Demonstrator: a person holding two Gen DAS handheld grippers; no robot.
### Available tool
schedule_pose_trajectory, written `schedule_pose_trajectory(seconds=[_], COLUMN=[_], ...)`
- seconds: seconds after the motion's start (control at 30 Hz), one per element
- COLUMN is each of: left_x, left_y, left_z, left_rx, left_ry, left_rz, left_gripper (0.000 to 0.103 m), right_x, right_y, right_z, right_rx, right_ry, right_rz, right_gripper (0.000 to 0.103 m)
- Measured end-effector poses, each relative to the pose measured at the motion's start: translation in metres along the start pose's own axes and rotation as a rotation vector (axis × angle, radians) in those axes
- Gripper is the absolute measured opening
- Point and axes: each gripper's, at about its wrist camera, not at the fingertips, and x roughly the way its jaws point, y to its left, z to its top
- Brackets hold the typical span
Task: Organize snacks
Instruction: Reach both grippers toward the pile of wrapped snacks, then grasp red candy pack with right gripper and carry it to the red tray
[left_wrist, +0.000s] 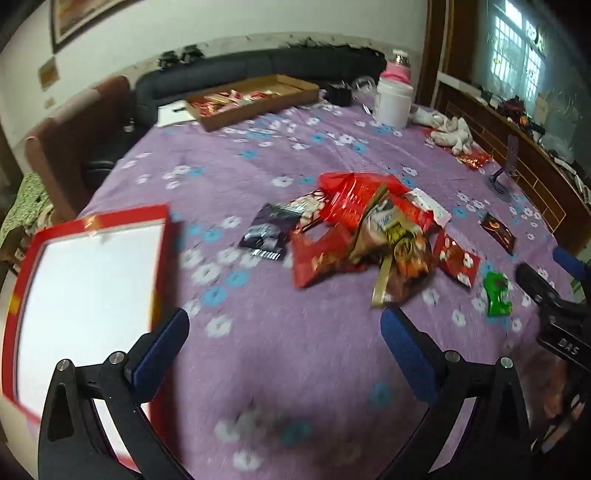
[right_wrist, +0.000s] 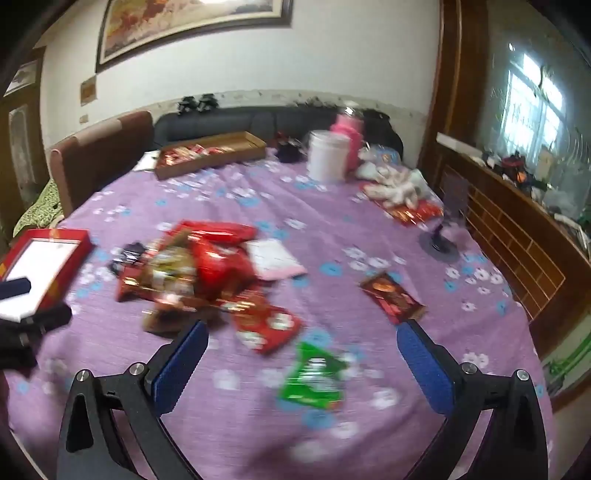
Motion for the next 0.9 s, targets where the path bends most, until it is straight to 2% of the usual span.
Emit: schedule_pose_trajectory(seconds=[0.13,0.2,0.3,0.37,0.47,0.57,0.67,0.83,0.9], left_x=[0.022,0.028,0.036,0.044,0.056,0.066,0.066,0.079,0.08], left_y=[-0.015,-0.013,-0.022,-0.025,-0.026,-0.026,-0.029,-0.038,-0.041], left_z=[0.027,0.034,0.041,0.052,0.066,0.066,0.061,0.052,0.049], left_rx=[0.021,0.023,0.014,0.009,-0.018,-0.077,-0.126,-0.206,-0.228], left_ry=[0.024,0.049,0.077,0.098,0.131,0.21,0.239,0.322,0.334], left_rz=[0.008,-0.013,-0.063,-0.069,-0.029,-0.083,-0.125,-0.17,-0.178], left_gripper=[0.103,0.103,0.103,0.103,0.103,0.103,0.103,0.103,0.103], right_x=[0.004,0.011,0.034,0.044,0.056,0.063,0.077,0.097,0.096], right_y=[-0.008,-0.005,0.009,0.027,0.046,0.065,0.077,0.071,0.072], right_z=[0.0,0.0,0.001,0.008,0.017,0.025,0.024,0.019,0.016], right_rx=[0.05,0.062,0.019,-0.004,-0.047,-0.11,-0.184,-0.157,-0.172], right_ry=[0.044,0.063,0.143,0.172,0.187,0.185,0.207,0.268,0.249], right_rz=[0.027,0.11,0.217,0.236,0.253,0.271,0.23,0.278,0.265], right_gripper=[0.103,0.103,0.103,0.103,0.103,0.103,0.102,0.101,0.1])
